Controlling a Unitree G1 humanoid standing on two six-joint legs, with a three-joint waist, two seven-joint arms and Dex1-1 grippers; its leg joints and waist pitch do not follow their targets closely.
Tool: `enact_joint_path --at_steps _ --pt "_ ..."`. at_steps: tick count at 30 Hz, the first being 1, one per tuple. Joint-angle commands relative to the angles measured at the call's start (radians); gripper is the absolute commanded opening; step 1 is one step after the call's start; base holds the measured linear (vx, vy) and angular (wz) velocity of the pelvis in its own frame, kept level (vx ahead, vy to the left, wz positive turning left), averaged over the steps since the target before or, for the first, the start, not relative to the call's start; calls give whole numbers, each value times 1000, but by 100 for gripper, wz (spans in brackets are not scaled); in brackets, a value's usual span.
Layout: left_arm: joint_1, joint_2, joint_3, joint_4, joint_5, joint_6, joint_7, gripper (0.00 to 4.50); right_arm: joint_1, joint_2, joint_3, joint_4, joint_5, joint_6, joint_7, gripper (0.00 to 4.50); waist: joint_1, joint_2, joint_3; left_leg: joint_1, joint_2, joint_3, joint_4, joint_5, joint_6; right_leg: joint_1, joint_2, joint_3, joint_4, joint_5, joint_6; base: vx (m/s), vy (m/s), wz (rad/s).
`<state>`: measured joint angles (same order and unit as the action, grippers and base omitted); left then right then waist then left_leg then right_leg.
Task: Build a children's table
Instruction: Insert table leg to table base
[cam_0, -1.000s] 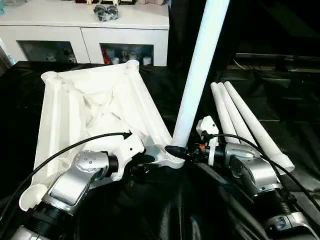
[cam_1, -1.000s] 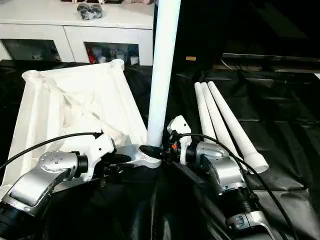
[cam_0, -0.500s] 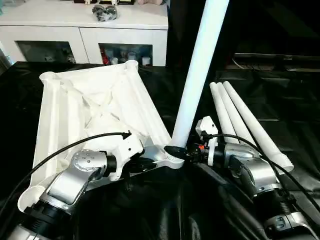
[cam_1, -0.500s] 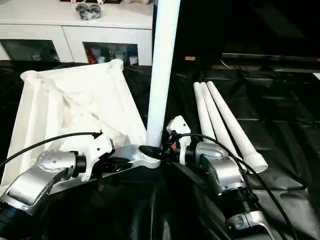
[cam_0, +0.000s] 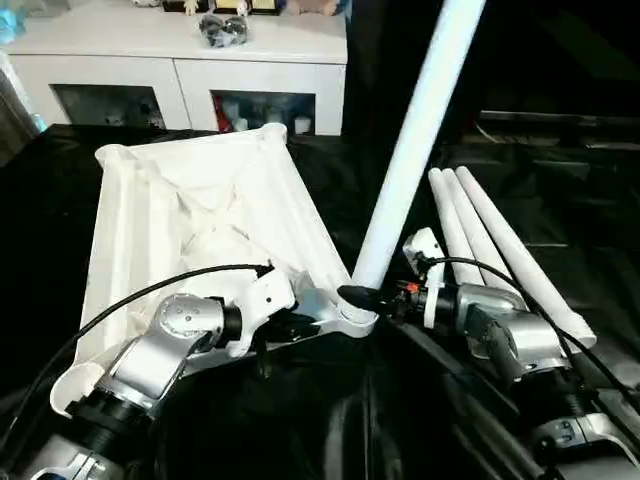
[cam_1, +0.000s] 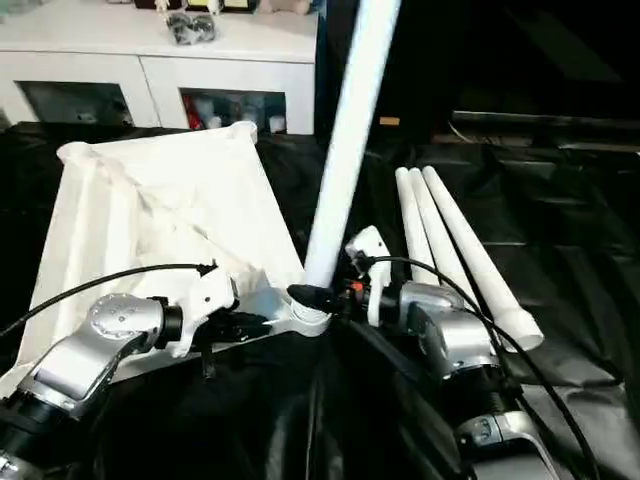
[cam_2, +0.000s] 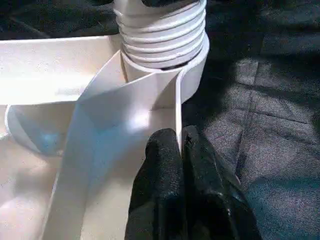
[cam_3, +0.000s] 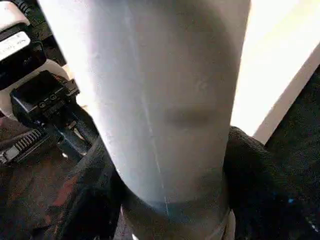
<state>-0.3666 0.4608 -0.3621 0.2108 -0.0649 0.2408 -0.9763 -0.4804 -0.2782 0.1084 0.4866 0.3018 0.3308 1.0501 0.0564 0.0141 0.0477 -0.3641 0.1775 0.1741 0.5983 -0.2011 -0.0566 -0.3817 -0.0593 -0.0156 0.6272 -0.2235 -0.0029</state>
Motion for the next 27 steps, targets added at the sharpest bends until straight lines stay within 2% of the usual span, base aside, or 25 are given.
enact_joint_path --at_steps 1,2,7,12,15,18,23,25,27 --pt "11 0 -22 53 22 18 18 0 20 -15 13 24 -32 -3 4 244 1 -6 -47 10 50 -14 -81 -205 8 27 -74 37 -85 -179 -231 0 0 0" --pt "9 -4 -24 44 24 22 15 0 30 -18 30 26 -43 -14 11 244 3 -1 -47 10 50 -15 -83 -213 5 26 -76 37 -86 -201 -227 0 0 0" --pt "0 -15 -25 38 26 27 9 0 36 -15 40 42 -43 -19 16 244 3 -1 -48 9 50 -15 -83 -214 5 26 -73 36 -86 -198 -223 0 0 0" --pt "-3 -22 -22 52 34 17 17 0 39 -7 3 78 -29 -38 -1 244 4 0 -46 12 50 -16 -86 -250 0 22 -75 37 -92 -246 -218 0 0 0" --pt "7 -4 -3 62 31 -3 11 0 62 -9 -41 92 13 -38 -16 244 4 1 -46 13 51 -17 -88 -267 -4 20 -76 38 -96 -274 -210 0 0 0" --pt "14 5 4 57 28 -7 6 0 76 -12 -47 89 17 -45 -16 244 5 0 -48 11 51 -17 -87 -250 1 22 -75 38 -94 -246 -209 0 0 0" --pt "38 32 28 19 19 -5 0 0 152 -17 -51 -3 18 -80 -23 244 8 3 -54 5 50 -16 -84 -187 21 28 -72 35 -84 -131 -218 0 0 0" --pt "40 35 30 14 19 -5 -4 0 163 -21 -36 -23 5 -86 -25 244 7 4 -54 5 50 -15 -84 -182 26 29 -71 34 -83 -116 -223 0 0 0" --pt "39 39 29 10 19 -6 -9 0 171 -34 14 -51 -43 -109 -25 244 7 8 -53 6 50 -15 -85 -185 23 28 -71 34 -84 -125 -224 0 0 0"
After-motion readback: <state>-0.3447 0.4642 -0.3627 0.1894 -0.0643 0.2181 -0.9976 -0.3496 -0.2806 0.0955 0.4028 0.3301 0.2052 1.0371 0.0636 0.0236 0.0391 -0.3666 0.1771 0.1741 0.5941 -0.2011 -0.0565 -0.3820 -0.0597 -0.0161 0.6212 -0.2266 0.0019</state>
